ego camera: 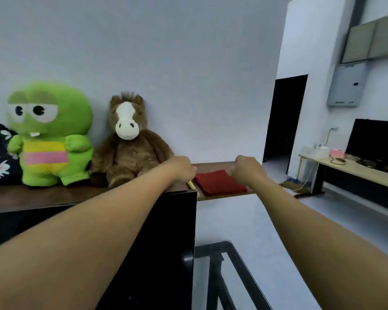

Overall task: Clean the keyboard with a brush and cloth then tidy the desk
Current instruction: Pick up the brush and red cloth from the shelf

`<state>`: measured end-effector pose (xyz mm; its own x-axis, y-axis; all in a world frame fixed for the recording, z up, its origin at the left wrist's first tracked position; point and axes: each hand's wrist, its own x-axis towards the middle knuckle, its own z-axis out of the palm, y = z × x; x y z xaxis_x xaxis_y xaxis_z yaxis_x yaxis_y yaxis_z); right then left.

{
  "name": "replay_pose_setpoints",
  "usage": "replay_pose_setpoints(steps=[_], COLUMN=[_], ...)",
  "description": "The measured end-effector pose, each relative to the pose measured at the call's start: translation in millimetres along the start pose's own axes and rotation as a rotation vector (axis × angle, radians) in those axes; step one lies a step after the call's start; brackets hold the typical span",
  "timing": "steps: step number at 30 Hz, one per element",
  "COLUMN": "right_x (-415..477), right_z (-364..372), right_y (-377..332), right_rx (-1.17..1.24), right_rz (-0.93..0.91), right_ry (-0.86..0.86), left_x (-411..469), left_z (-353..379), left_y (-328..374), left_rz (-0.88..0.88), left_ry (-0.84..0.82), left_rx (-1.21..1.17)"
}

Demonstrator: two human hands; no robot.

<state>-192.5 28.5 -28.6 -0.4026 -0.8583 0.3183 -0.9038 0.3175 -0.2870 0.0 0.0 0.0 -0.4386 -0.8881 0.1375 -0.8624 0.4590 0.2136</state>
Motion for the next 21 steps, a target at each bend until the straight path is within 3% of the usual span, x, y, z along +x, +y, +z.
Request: replay_pose_setpoints(steps=[3,10,15,21], right_x=[15,51,71,75], right_z=[15,59,70,73], right_y=[16,34,28,16], right_rx=[-0.045,-0.1,-0.046,0.101], right_rz=[-0.004,0.064,0.043,0.102], right_ry=[0.006,-0.112,-0.118,-0.162], left_x=[24,73,89,96], left_z=[18,53,64,65], left_y=[17,25,21,25], left_rz=[-0.074,-0.276,-0.303,-0.324], left_ry=[-0.041,-0.357,-0.205,-0.21], left_rx=[-0.017,0.057,0.134,0.182])
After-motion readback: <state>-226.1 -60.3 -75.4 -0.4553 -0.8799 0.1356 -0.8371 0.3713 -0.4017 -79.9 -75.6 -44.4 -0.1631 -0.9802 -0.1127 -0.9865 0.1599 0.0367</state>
